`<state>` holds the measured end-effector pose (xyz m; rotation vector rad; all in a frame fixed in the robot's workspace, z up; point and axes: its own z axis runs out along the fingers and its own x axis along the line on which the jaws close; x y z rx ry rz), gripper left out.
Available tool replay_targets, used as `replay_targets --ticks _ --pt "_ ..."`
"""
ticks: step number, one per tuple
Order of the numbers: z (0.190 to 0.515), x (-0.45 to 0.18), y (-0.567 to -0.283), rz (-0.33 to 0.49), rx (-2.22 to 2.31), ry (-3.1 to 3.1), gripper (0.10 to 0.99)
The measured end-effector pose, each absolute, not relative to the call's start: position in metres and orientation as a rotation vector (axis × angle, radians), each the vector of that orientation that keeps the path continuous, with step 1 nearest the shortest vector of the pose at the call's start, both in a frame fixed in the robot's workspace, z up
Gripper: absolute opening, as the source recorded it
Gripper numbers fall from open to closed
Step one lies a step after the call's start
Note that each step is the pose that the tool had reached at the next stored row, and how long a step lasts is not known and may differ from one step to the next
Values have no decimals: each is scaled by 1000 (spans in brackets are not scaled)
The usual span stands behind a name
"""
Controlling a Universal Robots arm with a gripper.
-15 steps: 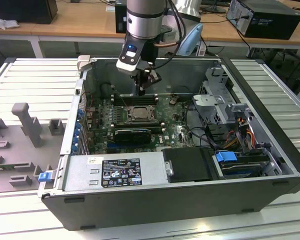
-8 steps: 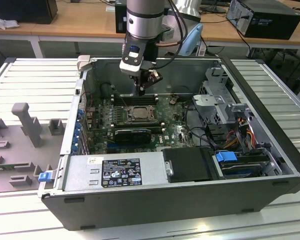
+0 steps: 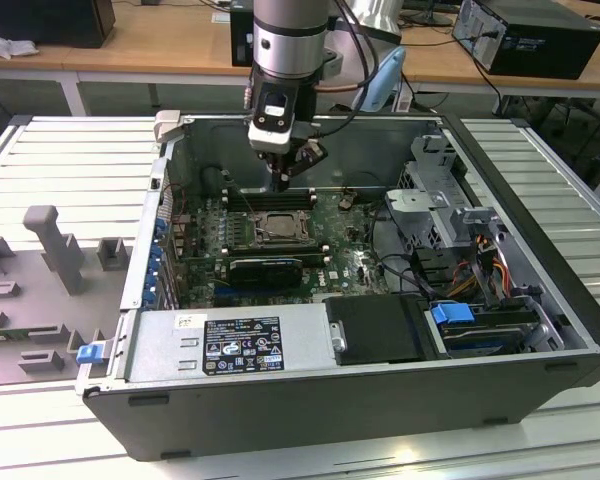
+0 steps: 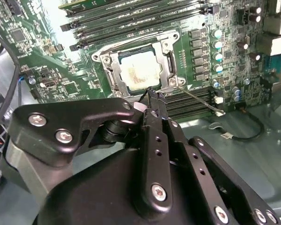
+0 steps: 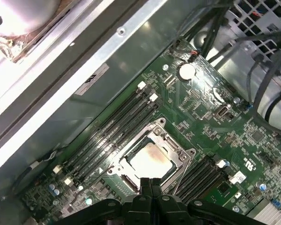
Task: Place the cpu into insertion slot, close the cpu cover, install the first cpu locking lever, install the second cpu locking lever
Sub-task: 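Install the first cpu locking lever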
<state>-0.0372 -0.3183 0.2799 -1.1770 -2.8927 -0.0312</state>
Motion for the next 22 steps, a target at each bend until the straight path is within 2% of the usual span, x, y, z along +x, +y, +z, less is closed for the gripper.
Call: replay_targets --ticks 22 --pt "280 -37 -318 -23 -391 -3095 106"
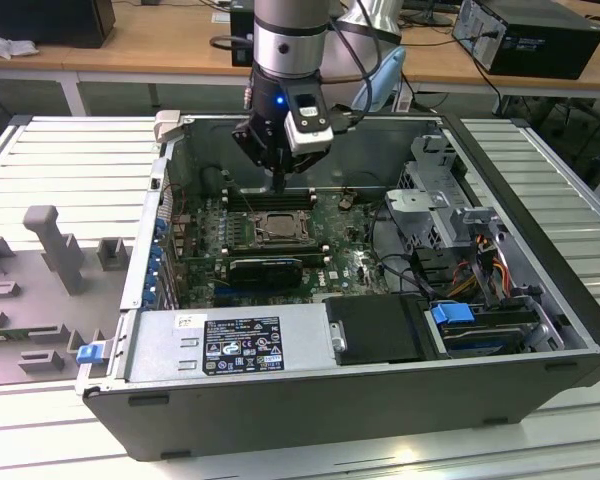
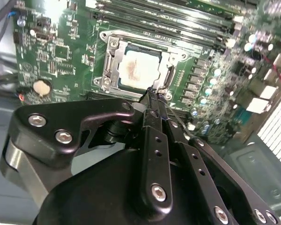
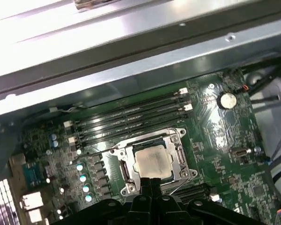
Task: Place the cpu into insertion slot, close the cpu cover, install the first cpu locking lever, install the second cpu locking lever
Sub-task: 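Install the first cpu locking lever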
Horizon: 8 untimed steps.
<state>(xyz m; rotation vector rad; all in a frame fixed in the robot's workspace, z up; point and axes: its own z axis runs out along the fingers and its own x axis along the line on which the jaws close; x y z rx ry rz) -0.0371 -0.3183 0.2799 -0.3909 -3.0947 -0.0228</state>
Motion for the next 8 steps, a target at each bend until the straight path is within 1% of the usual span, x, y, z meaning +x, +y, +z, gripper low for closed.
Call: replay_targets --ticks 8 --pt "280 -37 -318 -20 -103 -3118 106"
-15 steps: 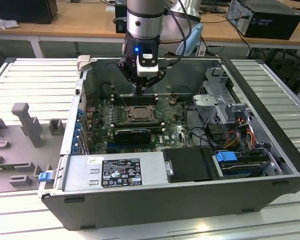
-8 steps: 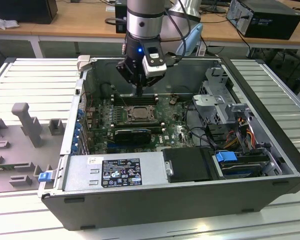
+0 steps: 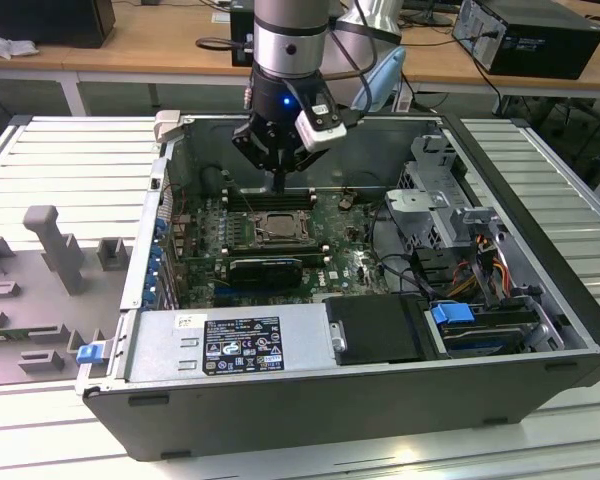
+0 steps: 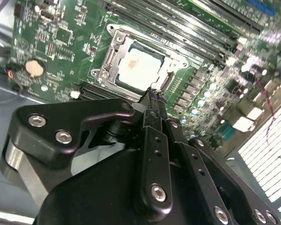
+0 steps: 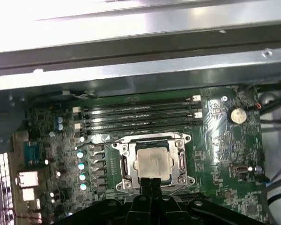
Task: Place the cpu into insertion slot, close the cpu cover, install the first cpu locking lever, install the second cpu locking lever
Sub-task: 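Install the first cpu locking lever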
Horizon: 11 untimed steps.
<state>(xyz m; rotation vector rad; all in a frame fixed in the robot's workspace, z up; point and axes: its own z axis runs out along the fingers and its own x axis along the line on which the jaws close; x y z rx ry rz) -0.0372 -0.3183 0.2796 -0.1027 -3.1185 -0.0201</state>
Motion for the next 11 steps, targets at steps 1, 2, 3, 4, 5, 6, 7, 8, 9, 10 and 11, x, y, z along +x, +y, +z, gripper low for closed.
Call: replay_targets --ticks 1,2,3,4,5,6,7,8,9,10,11 --pt "280 -37 -318 -20 -73 -3120 106" --pt "280 -37 -318 -20 -48 -3121 106" --pt "279 -37 -318 -20 -14 -3125 106" --pt "279 -37 -318 -21 20 -3138 106" --pt "278 -41 -318 -22 22 -3154 106" --pt "278 -47 -318 -23 22 -3164 106" --pt "278 -53 -318 -25 22 -3168 106" --pt "277 -58 -318 -27 22 -3169 106" --pt "277 -69 -318 -30 22 -3171 106" --pt "276 -74 -318 -30 22 -3171 106" --pt "276 -79 -318 -30 22 -3172 106"
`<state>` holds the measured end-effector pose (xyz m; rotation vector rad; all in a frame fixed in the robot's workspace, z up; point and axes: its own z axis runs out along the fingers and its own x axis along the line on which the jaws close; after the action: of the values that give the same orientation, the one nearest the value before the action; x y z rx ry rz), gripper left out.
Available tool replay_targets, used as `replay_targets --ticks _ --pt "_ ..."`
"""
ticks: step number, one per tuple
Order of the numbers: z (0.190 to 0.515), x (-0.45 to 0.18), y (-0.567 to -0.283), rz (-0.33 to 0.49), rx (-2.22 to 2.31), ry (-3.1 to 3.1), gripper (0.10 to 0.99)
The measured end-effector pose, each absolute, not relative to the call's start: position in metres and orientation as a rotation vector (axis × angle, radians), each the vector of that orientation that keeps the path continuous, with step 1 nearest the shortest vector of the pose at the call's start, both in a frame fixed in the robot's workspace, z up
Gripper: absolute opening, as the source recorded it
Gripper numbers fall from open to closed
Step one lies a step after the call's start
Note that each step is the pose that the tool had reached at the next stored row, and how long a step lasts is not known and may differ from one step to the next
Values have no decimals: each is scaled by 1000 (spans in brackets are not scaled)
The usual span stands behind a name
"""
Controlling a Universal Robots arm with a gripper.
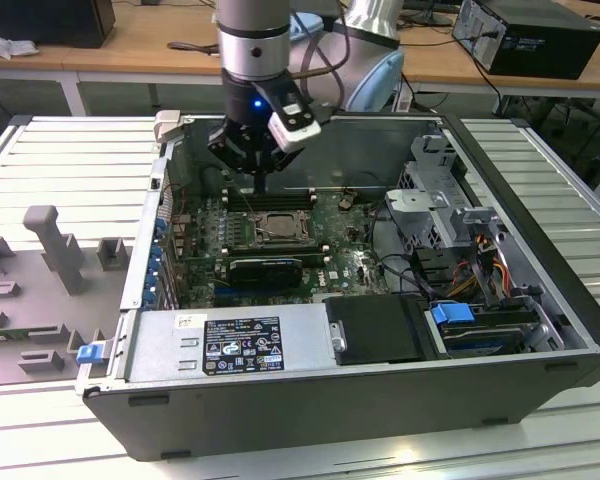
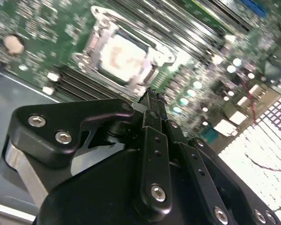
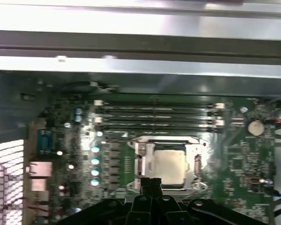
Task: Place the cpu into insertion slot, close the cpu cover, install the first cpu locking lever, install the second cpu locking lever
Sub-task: 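Install the first cpu locking lever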
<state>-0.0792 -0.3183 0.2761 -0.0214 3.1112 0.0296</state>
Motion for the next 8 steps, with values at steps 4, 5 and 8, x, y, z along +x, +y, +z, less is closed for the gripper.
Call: replay_targets --ticks 4,5,8 --pt "271 -96 -318 31 -21 3111 106" --pt "270 -99 -318 31 -21 3111 106" --pt "266 -109 -318 32 -21 3111 106"
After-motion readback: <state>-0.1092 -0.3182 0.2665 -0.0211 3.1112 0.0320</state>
